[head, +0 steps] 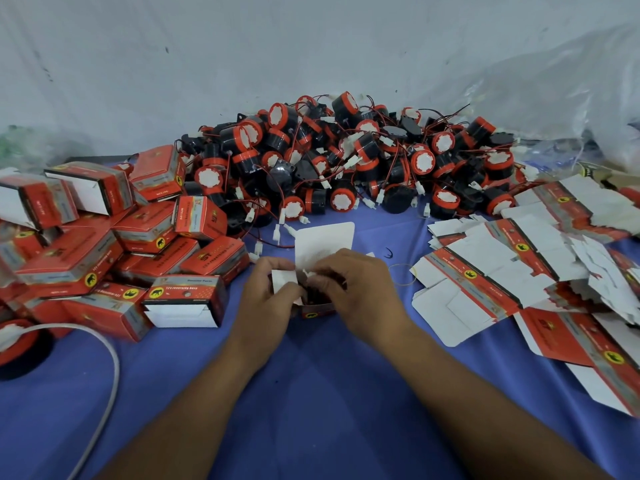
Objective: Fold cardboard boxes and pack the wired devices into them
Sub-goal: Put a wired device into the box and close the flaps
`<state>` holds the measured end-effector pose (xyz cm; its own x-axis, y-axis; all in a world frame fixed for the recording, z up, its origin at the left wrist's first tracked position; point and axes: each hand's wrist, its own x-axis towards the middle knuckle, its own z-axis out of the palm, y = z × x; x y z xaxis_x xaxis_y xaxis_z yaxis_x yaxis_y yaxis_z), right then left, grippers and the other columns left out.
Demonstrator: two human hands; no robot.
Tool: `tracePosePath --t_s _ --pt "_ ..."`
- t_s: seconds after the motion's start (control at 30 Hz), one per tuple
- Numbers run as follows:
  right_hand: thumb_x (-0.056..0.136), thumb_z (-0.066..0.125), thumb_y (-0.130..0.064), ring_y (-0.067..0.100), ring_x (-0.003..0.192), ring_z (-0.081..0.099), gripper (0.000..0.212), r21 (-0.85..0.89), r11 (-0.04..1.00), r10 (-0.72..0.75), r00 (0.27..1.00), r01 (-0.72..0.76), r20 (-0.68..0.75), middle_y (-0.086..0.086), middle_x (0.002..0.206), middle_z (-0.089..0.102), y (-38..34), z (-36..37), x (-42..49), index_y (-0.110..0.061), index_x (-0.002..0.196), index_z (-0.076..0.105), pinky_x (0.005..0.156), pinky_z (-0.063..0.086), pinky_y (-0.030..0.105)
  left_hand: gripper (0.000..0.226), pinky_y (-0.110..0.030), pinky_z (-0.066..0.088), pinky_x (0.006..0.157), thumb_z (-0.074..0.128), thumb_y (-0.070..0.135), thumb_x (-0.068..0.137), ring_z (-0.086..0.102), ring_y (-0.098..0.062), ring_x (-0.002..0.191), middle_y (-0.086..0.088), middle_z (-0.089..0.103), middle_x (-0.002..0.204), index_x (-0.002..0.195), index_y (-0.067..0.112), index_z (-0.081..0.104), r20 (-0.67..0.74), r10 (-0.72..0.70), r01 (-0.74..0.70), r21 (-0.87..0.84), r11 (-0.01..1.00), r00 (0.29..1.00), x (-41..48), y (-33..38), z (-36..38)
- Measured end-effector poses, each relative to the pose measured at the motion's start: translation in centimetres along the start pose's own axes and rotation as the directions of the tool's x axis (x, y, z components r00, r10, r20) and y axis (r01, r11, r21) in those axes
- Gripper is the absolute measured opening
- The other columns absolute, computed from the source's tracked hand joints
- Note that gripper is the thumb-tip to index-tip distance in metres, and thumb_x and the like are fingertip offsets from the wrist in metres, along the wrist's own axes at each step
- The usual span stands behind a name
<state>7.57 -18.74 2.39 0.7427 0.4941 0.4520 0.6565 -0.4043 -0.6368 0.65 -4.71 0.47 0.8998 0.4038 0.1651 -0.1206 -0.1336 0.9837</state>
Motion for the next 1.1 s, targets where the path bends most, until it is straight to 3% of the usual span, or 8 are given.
tracePosePath --t_s 0.17,0.37,0.47,0.57,0.73,0.87,0.97,1.1 --pt "0.101 0.056 -0.015 0.027 0.097 0.055 0.022 -0.161 0.984 -0.048 0.981 0.079 0.186 0.008 0.103 0.062 -0.1 0.0 0.0 -0.007 0.104 0.077 0.084 0.044 0.040 0.051 -0.029 0.040 0.056 0.047 -0.018 0.088 0.045 -0.019 0.062 -0.009 0.052 0.070 0.127 0.013 0.038 -0.002 0.060 -0.061 -0.056 0.997 0.998 -0.3 0.1 0.3" --pt "0.099 0.051 -0.024 0.025 0.119 0.034 0.032 -0.312 0.940 -0.058 0.966 0.137 0.250 0.001 0.122 0.049 0.5 -0.1 -0.4 -0.013 0.086 0.077 0.097 0.020 0.024 0.031 -0.016 0.047 0.065 0.061 0.010 0.082 0.059 -0.009 0.076 -0.001 0.062 0.089 0.112 0.017 0.068 0.033 0.220 -0.222 0.184 0.958 0.975 -0.5 0.3 0.6" --pt "0.099 0.048 -0.026 0.020 0.122 0.031 0.036 -0.303 0.939 -0.068 0.952 0.162 0.298 -0.002 0.126 0.046 0.9 -0.3 -0.5 -0.017 0.082 0.079 0.094 0.012 0.023 0.017 -0.021 0.048 0.074 0.064 0.013 0.093 0.059 -0.016 0.093 -0.002 0.056 0.105 0.106 0.021 0.071 0.013 0.249 -0.241 0.302 0.922 0.968 -0.1 -0.2 0.8" --pt "0.095 0.055 -0.018 0.015 0.118 0.039 0.031 -0.197 0.969 -0.076 0.942 0.147 0.328 -0.006 0.125 0.051 1.0 -1.2 -0.4 -0.019 0.076 0.080 0.102 0.024 0.028 0.015 -0.035 0.048 0.088 0.065 0.014 0.094 0.053 -0.022 0.105 -0.002 0.048 0.111 0.105 0.018 0.073 0.000 0.242 -0.220 0.418 0.882 0.970 0.2 -0.7 1.0" --pt "0.090 0.060 -0.003 0.017 0.090 0.069 0.023 0.261 0.961 0.050 0.985 -0.092 0.164 -0.011 0.111 0.071 1.7 -3.3 -0.2 -0.002 0.070 0.071 0.077 0.054 0.035 0.008 -0.043 0.046 0.091 0.071 0.021 0.090 0.053 -0.019 0.107 -0.001 0.055 0.108 0.098 0.018 0.071 0.037 0.243 -0.233 0.459 0.858 0.969 0.6 -1.0 1.0" --pt "0.094 0.063 -0.016 0.009 0.104 0.056 0.011 0.066 0.976 0.218 0.948 -0.209 -0.230 -0.006 0.114 0.060 2.8 -3.3 0.4 -0.018 0.104 0.065 0.089 0.046 0.025 0.009 -0.033 0.047 0.083 0.067 0.017 0.089 0.056 -0.014 0.100 0.007 0.058 0.104 0.098 0.018 0.067 0.052 0.216 -0.217 0.430 0.877 0.975 0.5 -1.0 1.0" --pt "0.100 0.056 -0.025 0.009 0.076 0.060 0.015 0.377 0.834 0.447 0.894 -0.402 -0.035 -0.002 0.092 0.067 3.2 -3.3 0.7 -0.012 0.103 0.064 0.071 0.050 0.025 0.022 -0.028 0.050 0.072 0.060 0.010 0.093 0.063 -0.013 0.095 0.007 0.064 0.108 0.103 0.029 0.059 0.029 0.129 -0.131 0.351 0.927 0.991 0.4 -1.0 0.9" --pt "0.099 0.060 -0.021 0.005 0.056 0.055 0.018 0.469 0.802 0.370 0.924 -0.370 0.098 0.002 0.071 0.066 2.8 -2.5 0.2 -0.006 0.090 0.066 0.055 0.046 0.021 0.044 -0.024 0.055 0.073 0.054 -0.002 0.093 0.066 -0.013 0.101 0.002 0.067 0.115 0.123 0.026 0.036 0.018 0.120 -0.121 0.089 0.989 0.993 0.2 -0.8 0.9"
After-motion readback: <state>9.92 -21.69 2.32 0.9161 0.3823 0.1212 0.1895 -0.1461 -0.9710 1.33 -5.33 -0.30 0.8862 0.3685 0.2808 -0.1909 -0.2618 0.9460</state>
